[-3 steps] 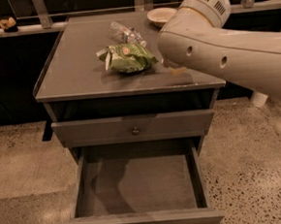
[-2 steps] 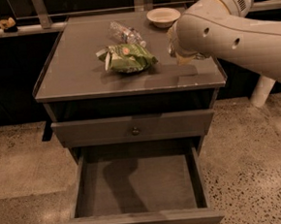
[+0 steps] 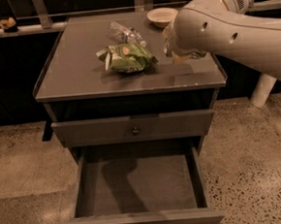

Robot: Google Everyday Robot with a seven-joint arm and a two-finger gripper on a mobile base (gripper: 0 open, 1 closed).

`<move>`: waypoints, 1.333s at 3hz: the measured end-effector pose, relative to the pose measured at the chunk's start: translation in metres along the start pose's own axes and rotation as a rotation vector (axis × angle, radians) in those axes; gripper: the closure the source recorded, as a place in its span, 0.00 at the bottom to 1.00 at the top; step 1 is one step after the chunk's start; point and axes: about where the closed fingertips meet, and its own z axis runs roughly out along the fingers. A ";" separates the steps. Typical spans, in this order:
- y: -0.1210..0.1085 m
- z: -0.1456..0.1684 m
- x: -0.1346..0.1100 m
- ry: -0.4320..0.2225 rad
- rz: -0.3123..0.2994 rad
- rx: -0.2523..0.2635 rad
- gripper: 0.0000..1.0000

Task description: Pick 7up can from middle drawer and place on counter

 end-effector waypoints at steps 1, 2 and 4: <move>0.006 0.005 0.002 -0.005 0.017 -0.004 1.00; 0.026 0.021 0.006 -0.023 0.073 -0.013 1.00; 0.042 0.038 0.004 -0.051 0.119 -0.011 1.00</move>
Offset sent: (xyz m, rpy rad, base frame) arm 0.0070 -0.0190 -0.0668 0.1419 0.0371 -0.0514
